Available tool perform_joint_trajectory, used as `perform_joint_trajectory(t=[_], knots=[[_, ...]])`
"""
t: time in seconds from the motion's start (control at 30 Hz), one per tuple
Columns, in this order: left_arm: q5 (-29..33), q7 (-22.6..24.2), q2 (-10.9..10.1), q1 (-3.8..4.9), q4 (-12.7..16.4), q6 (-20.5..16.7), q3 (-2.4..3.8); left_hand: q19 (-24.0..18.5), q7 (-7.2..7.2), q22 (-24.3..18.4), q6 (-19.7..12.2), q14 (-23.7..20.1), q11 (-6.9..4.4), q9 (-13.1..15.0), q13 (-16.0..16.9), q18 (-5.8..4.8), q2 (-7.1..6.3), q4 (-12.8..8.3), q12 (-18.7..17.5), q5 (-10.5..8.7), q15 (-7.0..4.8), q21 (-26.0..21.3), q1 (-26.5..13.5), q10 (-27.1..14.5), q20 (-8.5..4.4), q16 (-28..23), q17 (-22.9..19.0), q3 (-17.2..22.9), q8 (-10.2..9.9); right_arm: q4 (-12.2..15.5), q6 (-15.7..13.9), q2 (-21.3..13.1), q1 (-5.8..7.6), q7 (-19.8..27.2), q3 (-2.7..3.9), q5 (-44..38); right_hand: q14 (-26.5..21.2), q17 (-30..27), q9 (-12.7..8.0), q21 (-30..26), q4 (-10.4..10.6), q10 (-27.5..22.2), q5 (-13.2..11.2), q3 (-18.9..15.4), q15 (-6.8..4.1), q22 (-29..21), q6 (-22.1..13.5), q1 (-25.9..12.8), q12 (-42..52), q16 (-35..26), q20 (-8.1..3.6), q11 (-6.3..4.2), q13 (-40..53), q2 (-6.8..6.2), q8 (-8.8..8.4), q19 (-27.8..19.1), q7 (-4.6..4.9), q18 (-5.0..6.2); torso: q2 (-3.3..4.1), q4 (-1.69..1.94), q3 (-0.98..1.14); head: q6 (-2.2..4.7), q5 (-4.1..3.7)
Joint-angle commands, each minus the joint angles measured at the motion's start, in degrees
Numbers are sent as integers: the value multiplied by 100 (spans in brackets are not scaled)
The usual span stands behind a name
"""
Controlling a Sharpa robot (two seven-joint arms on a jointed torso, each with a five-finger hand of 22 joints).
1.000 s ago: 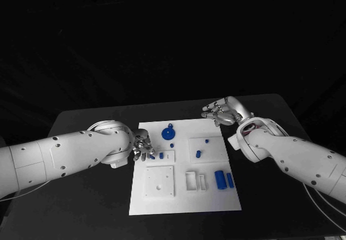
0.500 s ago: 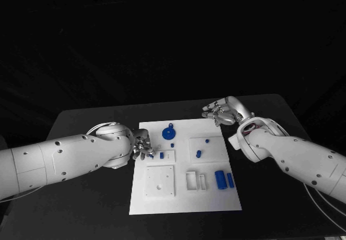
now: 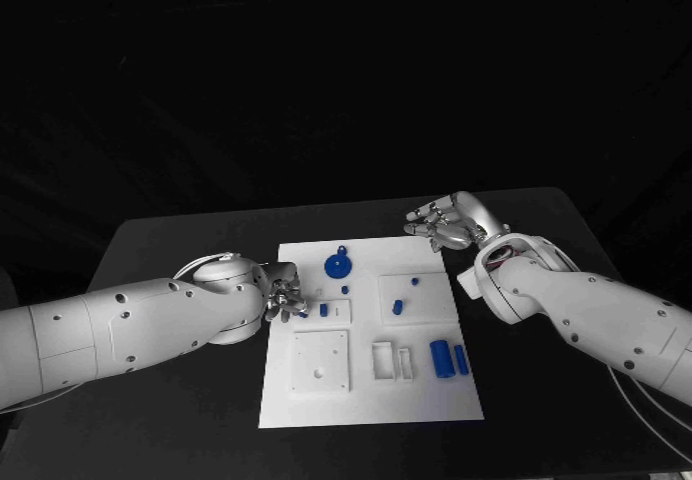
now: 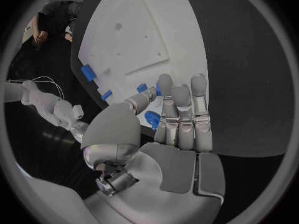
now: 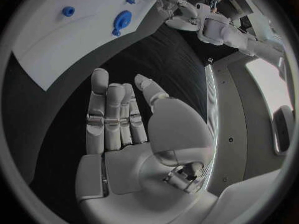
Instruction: Assemble the parts on the task board
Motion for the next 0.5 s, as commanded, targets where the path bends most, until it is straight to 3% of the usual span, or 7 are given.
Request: perform_joint_trajectory(t=[0.03, 0.5], knots=[[-101, -23, 8, -34, -16, -295, -9, 14, -297, 108, 257, 16, -19, -12, -11, 91, 91, -746, 32, 21, -34, 30, 57, 20, 1, 32, -12, 801, -9, 5, 71, 2, -4, 59, 2, -4, 10, 8, -2, -29, -6, 17, 34, 31, -47, 66, 37, -13, -34, 2, -31, -14, -3, -51, -18, 89, 13, 76, 1, -1, 4, 3, -1], [75, -12, -100, -69, 146, -707, -8, 60, -310, 109, 280, 53, -32, -16, -28, 84, 66, -739, 10, 33, -48, 3, 37, 69, -14, 37, -15, 853, 13, 6, 68, -9, -7, 64, 2, -3, 11, 11, -1, -27, -10, 16, 35, 44, -48, 66, 42, -15, -36, 0, -32, -14, -2, -48, -18, 89, 13, 76, 0, -3, 4, 2, -9]])
